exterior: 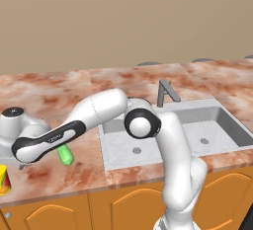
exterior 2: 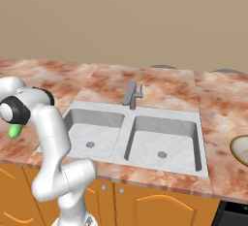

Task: Remove the corn and garlic from the sink. Then move the bowl and cup from the counter to the sink for washing.

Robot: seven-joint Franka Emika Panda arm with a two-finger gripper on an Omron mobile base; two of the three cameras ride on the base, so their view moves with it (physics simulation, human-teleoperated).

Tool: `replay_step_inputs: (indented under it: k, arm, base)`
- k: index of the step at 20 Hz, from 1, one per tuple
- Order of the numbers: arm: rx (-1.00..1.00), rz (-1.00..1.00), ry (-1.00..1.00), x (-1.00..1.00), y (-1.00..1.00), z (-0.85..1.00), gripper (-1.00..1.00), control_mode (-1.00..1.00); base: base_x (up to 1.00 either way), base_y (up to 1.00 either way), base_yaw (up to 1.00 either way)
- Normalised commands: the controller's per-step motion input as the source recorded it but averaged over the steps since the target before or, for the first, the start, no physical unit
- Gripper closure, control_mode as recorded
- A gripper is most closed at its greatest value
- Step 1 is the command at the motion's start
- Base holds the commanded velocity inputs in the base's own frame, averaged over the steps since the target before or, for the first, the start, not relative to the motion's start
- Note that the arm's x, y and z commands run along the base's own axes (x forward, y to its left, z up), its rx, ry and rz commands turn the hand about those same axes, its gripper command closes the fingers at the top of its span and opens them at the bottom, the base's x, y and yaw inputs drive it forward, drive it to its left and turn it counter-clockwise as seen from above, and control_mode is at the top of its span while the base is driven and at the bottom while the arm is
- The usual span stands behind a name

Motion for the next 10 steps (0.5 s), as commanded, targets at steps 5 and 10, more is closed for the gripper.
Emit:
replay_step_inputs:
  k: [5, 10]
  arm:
    - [0.00, -0.04, 0.01, 0.06, 0.12, -0.11, -1.00, -1.00]
    - [0.00, -0.04, 0.01, 0.05, 0.12, -0.12, -1.00, -1.00]
  base:
    - [0.00, 0.00, 0.00]
    - [0.00, 0.00, 0.00]
